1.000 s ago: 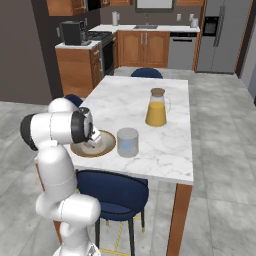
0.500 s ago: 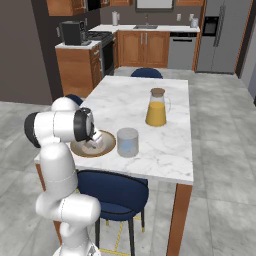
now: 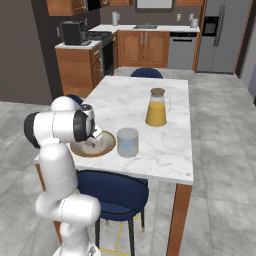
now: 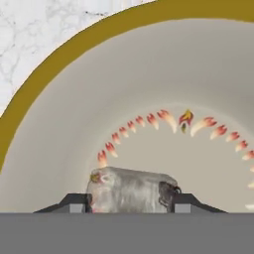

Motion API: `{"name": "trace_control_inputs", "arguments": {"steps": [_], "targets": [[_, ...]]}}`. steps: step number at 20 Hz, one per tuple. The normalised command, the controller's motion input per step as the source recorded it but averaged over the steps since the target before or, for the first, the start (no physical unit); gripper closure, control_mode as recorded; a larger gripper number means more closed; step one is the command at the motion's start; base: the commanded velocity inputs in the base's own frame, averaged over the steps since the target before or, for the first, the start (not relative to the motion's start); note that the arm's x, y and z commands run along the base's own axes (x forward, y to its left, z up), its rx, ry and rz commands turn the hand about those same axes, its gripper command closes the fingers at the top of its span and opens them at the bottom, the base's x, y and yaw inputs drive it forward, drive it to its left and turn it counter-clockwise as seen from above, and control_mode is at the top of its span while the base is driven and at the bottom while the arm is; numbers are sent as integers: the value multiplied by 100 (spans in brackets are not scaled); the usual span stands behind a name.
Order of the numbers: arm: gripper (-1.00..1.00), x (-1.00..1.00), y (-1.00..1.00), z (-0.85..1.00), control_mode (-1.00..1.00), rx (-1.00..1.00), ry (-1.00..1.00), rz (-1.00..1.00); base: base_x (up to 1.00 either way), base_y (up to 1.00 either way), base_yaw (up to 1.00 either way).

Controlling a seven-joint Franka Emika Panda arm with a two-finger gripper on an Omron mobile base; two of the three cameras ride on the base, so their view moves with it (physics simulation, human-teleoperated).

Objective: There are two ice cubes in the ice bowl. Place both ice cubes in the glass cup.

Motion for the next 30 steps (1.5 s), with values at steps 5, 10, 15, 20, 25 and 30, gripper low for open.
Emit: {"name": "trace_control_inputs", "arguments": {"steps": [5,10,15,20,25,30], "targets": [[100,-33,-26,74,-100,0,-4,-1,0,0,0],[100,-32,-49,93,-100,0,0,-4,0,0,0],[100,-3,-46,91,-100,-1,3,-5,0,0,0],[100,-2,-67,29,-100,-11,6,-11,0,0,0],[100,0,-74,0,-100,-13,7,-11,0,0,0],[100,0,-73,0,-100,-3,7,-7,0,0,0]]}}
